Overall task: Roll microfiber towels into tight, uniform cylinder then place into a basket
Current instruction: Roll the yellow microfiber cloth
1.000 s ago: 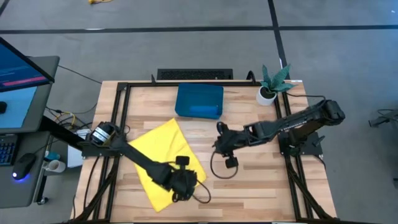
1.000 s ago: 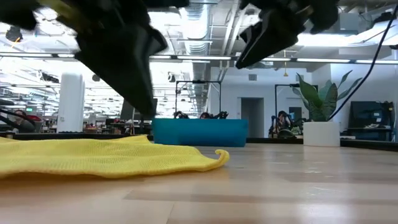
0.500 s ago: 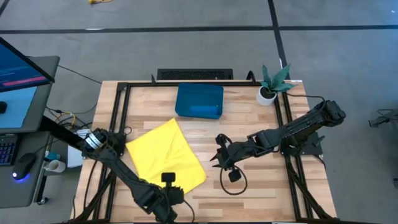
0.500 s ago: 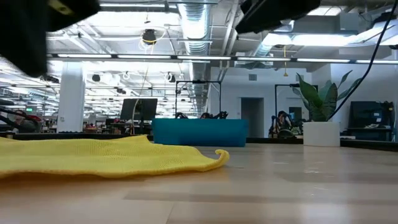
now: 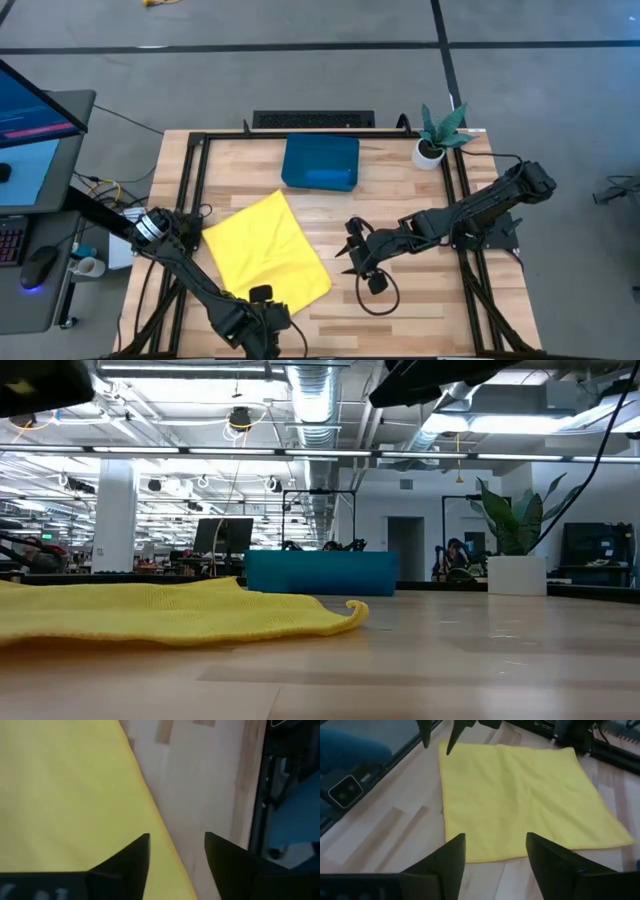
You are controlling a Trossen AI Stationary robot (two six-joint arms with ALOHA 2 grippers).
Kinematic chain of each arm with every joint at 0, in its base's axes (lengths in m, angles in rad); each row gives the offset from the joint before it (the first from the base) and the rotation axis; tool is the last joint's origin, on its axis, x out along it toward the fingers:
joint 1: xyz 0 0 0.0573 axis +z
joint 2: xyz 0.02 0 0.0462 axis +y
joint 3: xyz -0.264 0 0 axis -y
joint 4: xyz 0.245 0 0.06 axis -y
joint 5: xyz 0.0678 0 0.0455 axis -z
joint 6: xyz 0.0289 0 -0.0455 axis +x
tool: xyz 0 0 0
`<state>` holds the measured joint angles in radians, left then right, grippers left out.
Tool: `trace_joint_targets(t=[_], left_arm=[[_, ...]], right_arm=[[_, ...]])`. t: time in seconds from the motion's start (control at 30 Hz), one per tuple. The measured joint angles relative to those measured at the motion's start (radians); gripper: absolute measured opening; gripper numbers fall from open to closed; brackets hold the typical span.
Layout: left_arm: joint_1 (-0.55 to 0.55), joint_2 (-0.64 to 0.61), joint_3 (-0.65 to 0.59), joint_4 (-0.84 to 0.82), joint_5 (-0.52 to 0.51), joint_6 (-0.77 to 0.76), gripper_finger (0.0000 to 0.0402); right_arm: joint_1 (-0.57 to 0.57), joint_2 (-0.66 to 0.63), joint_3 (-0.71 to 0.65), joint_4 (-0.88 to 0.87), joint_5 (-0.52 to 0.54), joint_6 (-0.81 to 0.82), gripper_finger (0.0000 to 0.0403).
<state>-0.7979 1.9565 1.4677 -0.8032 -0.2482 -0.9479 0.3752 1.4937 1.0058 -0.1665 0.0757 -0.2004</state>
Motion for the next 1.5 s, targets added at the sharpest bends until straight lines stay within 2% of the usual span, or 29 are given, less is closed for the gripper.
trace_joint_targets(t=[0.17,0.47,0.73,0.97,1.13,1.5], left_arm=[[-0.035,0.006,0.000,0.001,0.025,-0.110,0.0196],[-0.125,0.053,0.004,0.019,0.016,-0.239,0.0197],[-0.137,0.112,0.000,-0.006,0.081,-0.240,0.0197],[-0.141,0.106,0.038,-0.065,0.058,-0.242,0.0197],[-0.144,0.106,0.019,-0.101,0.053,-0.244,0.0197],[-0.144,0.126,0.017,-0.159,0.027,-0.230,0.0197]], right_arm=[[0.018,0.010,0.001,0.009,0.000,-0.094,0.0238],[0.062,0.166,-0.001,0.091,0.000,-0.251,0.0224],[0.084,0.279,0.002,0.168,0.003,-0.247,0.0223],[0.082,0.354,0.019,0.189,0.003,-0.245,0.0223],[0.082,0.405,0.041,0.210,0.003,-0.252,0.0221],[0.074,0.421,0.045,0.227,-0.004,-0.264,0.0221]])
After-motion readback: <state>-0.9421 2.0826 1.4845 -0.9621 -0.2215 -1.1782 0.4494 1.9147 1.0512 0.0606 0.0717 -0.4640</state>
